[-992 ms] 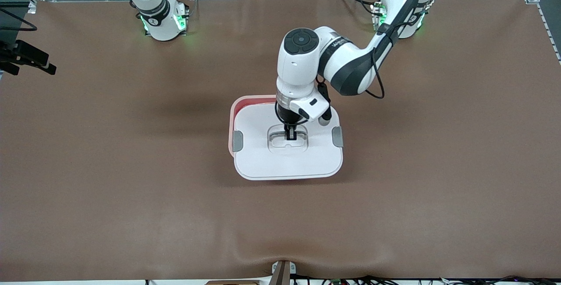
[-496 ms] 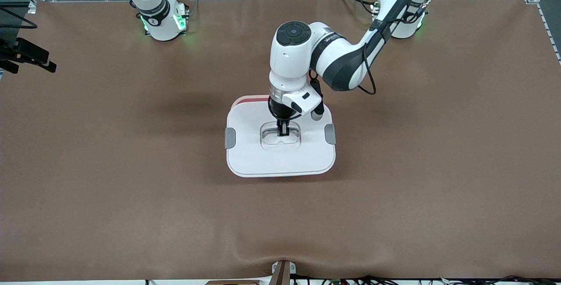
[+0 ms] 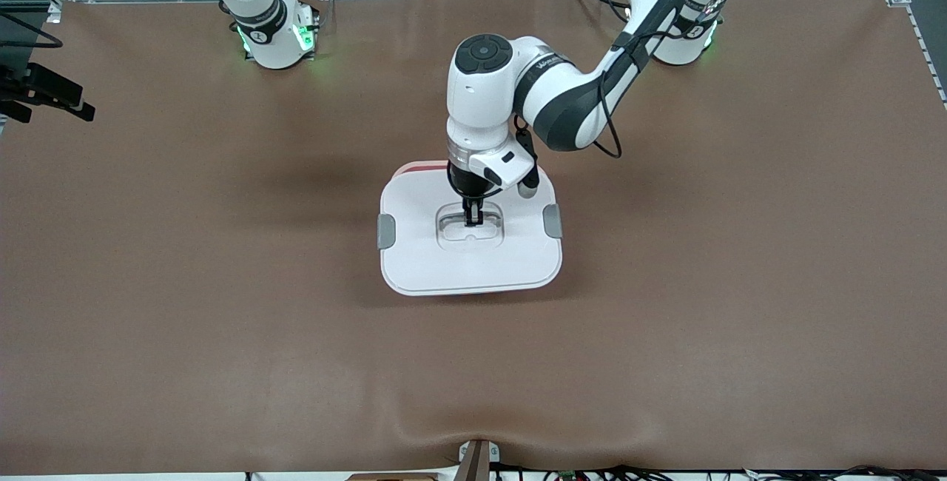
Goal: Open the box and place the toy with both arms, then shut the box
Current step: 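Lower the lid onto the tray and press it down with the left gripper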
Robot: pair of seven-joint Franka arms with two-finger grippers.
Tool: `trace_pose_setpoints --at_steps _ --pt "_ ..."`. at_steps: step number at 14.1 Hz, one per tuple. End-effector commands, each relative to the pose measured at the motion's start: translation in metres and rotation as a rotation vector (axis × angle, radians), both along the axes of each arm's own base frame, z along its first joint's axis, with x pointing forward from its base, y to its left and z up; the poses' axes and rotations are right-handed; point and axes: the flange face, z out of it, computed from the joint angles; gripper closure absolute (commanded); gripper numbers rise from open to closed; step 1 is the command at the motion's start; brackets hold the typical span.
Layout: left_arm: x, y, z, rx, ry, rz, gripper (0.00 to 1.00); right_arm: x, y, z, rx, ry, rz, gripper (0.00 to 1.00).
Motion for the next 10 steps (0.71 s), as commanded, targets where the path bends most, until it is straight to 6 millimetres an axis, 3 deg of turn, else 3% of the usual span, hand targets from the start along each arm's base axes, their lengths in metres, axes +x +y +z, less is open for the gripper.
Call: trace_pose_setpoints --at_steps 1,10 --pt "-0.008 -0.006 -0.003 0.005 -0.02 -0.003 1.0 -0.001 -0.004 0.004 -0.011 0.004 0.001 0.0" --pt "-0.021 -0.003 -0.02 0.038 0.006 -0.015 1.0 -0.001 -0.005 0.002 -0.012 0.009 0.001 0.0"
